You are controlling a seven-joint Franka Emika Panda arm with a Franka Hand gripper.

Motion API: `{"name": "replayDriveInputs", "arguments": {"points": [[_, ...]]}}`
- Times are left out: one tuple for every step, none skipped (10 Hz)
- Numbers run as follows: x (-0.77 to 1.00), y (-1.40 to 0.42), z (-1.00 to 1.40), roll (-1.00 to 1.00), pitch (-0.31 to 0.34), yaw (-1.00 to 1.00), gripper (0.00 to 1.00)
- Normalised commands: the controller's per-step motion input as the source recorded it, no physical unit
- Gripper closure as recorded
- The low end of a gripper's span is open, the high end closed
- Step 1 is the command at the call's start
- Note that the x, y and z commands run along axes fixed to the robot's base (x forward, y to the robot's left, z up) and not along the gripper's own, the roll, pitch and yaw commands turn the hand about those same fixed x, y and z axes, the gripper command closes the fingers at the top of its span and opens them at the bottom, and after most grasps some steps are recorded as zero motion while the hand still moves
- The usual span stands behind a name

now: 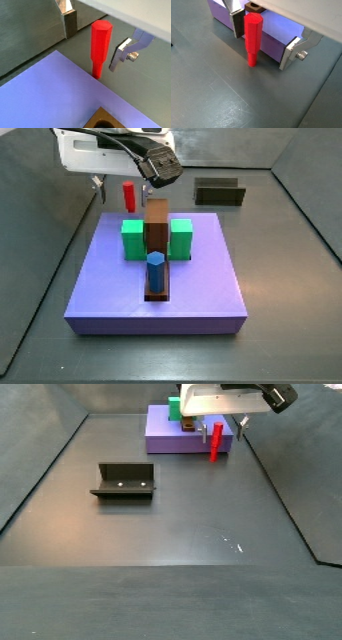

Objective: Pick up the red object. Move up. Move to above the board. Insert the red object.
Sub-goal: Pick up the red object.

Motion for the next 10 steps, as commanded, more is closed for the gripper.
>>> {"name": "replayDriveInputs", "arguments": {"points": [[-0.04, 0.00, 0.00, -0.02, -0.006, 0.00, 0.00], [-0.03, 0.00, -0.01, -0.02, -0.010, 0.00, 0.00], [-0.07, 0.00, -0.04, -0.02, 0.000, 0.03, 0.00], [-0.06, 0.00, 0.00, -0.01, -0.009, 0.02, 0.00], [0.00, 0.00, 0.00, 0.00, 0.000, 0.00, 0.00], [0.00, 0.00, 0.00, 0.00, 0.000, 0.00, 1.00], [0.00, 0.00, 0.00, 0.00, 0.000, 0.00, 1.00], [0.00, 0.00, 0.00, 0.00, 0.000, 0.00, 1.00], [0.00, 0.00, 0.00, 0.00, 0.000, 0.00, 1.00], [0.00, 0.00, 0.00, 0.00, 0.000, 0.00, 1.00]]}}
